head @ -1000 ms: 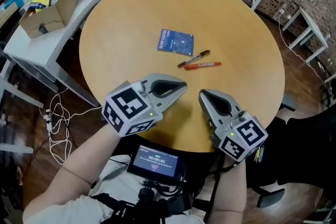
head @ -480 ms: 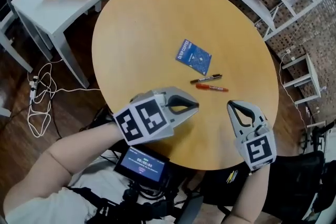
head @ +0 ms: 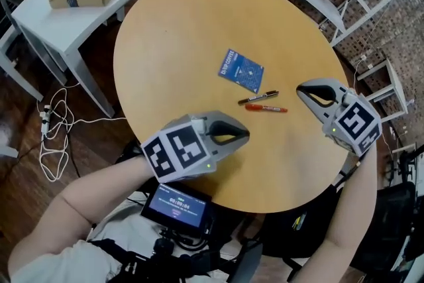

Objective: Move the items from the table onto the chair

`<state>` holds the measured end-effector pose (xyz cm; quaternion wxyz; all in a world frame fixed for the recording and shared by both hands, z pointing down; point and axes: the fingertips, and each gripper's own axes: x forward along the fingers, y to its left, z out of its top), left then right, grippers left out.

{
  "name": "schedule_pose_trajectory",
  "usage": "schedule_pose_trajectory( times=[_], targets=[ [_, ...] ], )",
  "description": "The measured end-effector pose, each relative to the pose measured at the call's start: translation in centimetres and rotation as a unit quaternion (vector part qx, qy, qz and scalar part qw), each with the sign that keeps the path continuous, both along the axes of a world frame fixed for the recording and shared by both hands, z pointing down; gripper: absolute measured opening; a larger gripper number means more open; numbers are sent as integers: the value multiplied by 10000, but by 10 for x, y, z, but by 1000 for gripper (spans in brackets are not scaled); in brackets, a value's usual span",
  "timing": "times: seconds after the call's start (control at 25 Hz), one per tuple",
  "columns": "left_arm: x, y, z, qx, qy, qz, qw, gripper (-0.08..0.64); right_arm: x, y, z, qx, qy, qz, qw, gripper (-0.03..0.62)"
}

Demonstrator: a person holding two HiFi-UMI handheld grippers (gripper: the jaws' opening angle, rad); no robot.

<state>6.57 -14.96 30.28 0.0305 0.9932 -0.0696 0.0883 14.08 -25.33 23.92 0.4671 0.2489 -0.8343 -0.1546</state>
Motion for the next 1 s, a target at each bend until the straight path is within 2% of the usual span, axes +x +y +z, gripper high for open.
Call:
schedule_pose_trajectory(
  times=[0.12,0.16,0.24,0.32,0.4,0.56,1.0],
  targets=[
    [0,0,-1,15,-1,10,10000,2,-2,-27,-35,43,-556,-4,9984,12],
    [0,-1,-1,18,-2,6,10000,2,-3,-31,-32,-58,-509,-6,9987,12],
    [-1,-1,-1,18,-5,-2,10000,2,-3,-27,5,-646,123,-123,9978,14],
    [-1,-1,0,13,-10,-4,10000,2,-8,-13,52,-1351,769,-370,9871,26],
    [0,-1,0,15,-11,5,10000,2,-12,-1,79,-1750,1011,-511,9780,29],
    [0,0,-1,23,-2,8,10000,2,-9,10,106,-2145,1423,-526,9649,89],
    [0,0,-1,20,6,11,10000,2,8,12,141,-2649,2153,-476,9387,87]
  ],
)
